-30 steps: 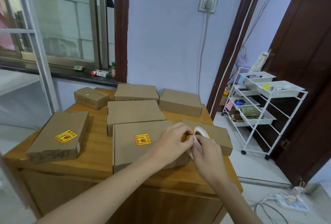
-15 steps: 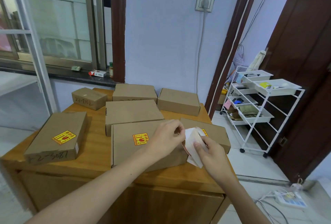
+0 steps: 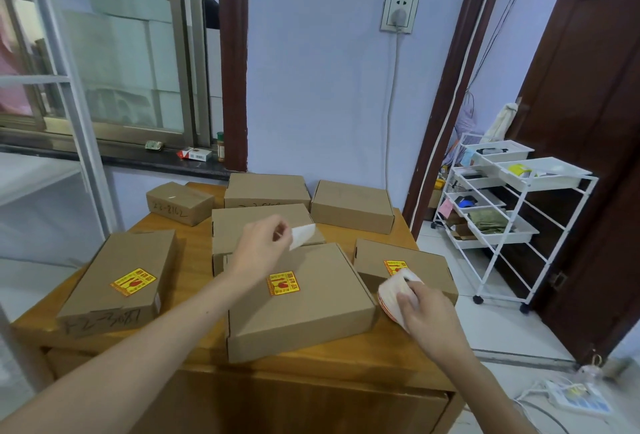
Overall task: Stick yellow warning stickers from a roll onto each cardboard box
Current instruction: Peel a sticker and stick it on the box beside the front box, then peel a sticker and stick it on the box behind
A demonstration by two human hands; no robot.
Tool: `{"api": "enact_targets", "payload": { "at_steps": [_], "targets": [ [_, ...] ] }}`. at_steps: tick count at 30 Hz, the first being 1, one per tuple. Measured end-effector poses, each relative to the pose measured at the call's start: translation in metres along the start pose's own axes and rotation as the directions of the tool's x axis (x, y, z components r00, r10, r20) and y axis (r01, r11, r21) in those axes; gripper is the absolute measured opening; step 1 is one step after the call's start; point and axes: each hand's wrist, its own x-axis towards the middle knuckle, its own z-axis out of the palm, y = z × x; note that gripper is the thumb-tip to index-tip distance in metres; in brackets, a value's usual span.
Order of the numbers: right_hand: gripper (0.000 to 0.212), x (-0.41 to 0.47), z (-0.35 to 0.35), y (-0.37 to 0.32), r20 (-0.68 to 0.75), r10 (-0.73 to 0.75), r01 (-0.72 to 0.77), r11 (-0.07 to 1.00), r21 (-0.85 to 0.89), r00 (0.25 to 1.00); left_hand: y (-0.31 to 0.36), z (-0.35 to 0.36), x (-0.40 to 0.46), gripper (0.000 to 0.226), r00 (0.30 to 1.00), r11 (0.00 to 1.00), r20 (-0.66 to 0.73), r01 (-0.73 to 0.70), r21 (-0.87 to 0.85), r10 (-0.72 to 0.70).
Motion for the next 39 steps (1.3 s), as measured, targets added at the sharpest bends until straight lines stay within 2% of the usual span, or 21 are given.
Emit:
{"api": "enact_targets", "payload": {
  "at_steps": [3,6,12,15,20,22,25,28,31,33,36,39],
  "targets": [
    [0.029,-0.001,0.009,-0.006,0.052,0.002,0.004,0.993,-0.119,0.999,-0.022,-0.009,0.004,0.012,0.999,0.999,-0.023,0.027,0.034,-0.026],
    [0.028,0.003,0.015,-0.012,0.037,0.008,-0.003,0.992,-0.127,0.999,-0.04,-0.012,0.007,0.013,0.996,0.996,-0.053,0.073,0.049,-0.071],
    [0.025,0.022,0.013,-0.024,0.069,0.088,-0.09,0.996,0.029,0.994,-0.058,-0.012,0.017,0.013,0.992,0.995,-0.086,0.092,0.046,-0.088],
    [0.022,0.036,0.011,-0.045,0.0,0.082,-0.081,0.987,0.136,0.997,-0.065,-0.011,0.024,0.014,0.994,0.997,-0.087,0.074,0.032,-0.071],
    [0.019,0.061,0.02,-0.086,0.024,0.044,-0.049,0.961,0.272,0.999,-0.074,-0.009,0.038,0.014,0.997,0.998,-0.071,0.045,0.033,-0.043],
    [0.019,0.07,0.029,-0.094,0.041,0.035,-0.045,0.957,0.287,0.999,-0.078,-0.008,0.045,0.01,0.998,0.997,-0.058,0.021,0.069,-0.017],
    [0.02,0.08,0.043,-0.101,0.085,0.019,-0.047,0.937,0.345,0.996,-0.083,-0.007,0.057,0.003,0.998,0.975,-0.037,-0.031,0.22,0.04],
    [0.02,0.087,0.055,-0.104,0.127,0.018,-0.068,0.911,0.406,0.992,-0.082,-0.005,0.066,0.005,0.995,0.918,0.056,-0.1,0.384,0.085],
    [0.021,0.093,0.065,-0.103,0.156,0.019,-0.084,0.9,0.428,0.988,-0.084,0.001,0.069,0.013,0.963,0.855,0.249,-0.213,0.472,0.102],
    [0.022,0.096,0.07,-0.102,0.164,0.012,-0.084,0.895,0.438,0.986,-0.085,0.004,0.068,0.014,0.936,0.852,0.336,-0.258,0.456,0.104],
    [0.023,0.098,0.074,-0.1,0.178,0.009,-0.091,0.882,0.462,0.984,-0.088,0.002,0.066,0.013,0.929,0.896,0.358,-0.237,0.376,0.095],
    [0.024,0.098,0.076,-0.1,0.186,0.005,-0.094,0.875,0.475,0.983,-0.09,-0.002,0.066,0.026,0.913,0.907,0.398,-0.239,0.346,0.089]
  ]
}}
